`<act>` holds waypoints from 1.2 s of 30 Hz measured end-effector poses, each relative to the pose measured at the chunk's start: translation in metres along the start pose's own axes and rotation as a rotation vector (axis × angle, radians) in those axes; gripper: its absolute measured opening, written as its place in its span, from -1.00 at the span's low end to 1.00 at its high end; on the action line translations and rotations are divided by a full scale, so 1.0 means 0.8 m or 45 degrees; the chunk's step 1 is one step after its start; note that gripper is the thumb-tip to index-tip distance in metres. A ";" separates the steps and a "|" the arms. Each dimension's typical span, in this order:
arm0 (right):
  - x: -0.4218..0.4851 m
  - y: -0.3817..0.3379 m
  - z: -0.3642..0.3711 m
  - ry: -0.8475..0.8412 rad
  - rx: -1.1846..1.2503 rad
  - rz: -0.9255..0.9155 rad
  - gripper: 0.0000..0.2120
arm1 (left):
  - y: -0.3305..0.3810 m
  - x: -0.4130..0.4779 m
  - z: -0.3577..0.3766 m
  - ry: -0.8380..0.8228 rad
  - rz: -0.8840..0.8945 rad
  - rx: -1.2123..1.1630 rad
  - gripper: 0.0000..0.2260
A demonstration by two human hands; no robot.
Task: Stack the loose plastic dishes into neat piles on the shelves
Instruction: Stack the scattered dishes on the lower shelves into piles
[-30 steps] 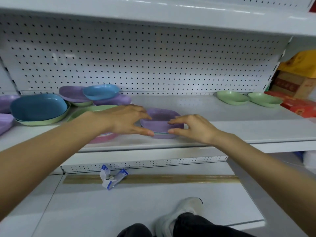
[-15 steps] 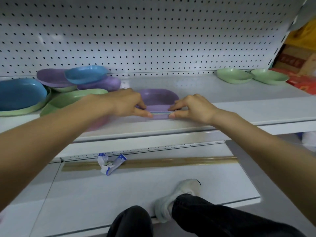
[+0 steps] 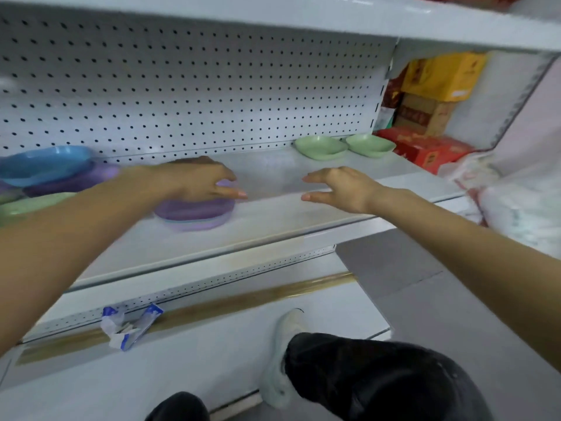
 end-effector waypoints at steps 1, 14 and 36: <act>-0.011 0.029 -0.006 -0.009 -0.011 0.070 -0.46 | 0.013 0.013 -0.004 0.009 -0.005 -0.037 -0.30; 0.020 0.284 -0.025 0.055 0.112 0.371 -0.46 | 0.155 0.244 -0.022 0.327 0.235 -0.428 -0.57; 0.033 0.283 -0.013 0.086 0.111 0.381 -0.75 | 0.171 0.270 -0.011 0.231 0.263 -0.346 -0.68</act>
Point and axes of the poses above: each hand's wrist, its own x-axis towards the middle knuckle, its own z-axis out of the palm, y = z × x, the point moved 5 cm from there along x, towards the middle knuckle, and after that the axes turned 8 degrees about -y, right-handed, at the moved point
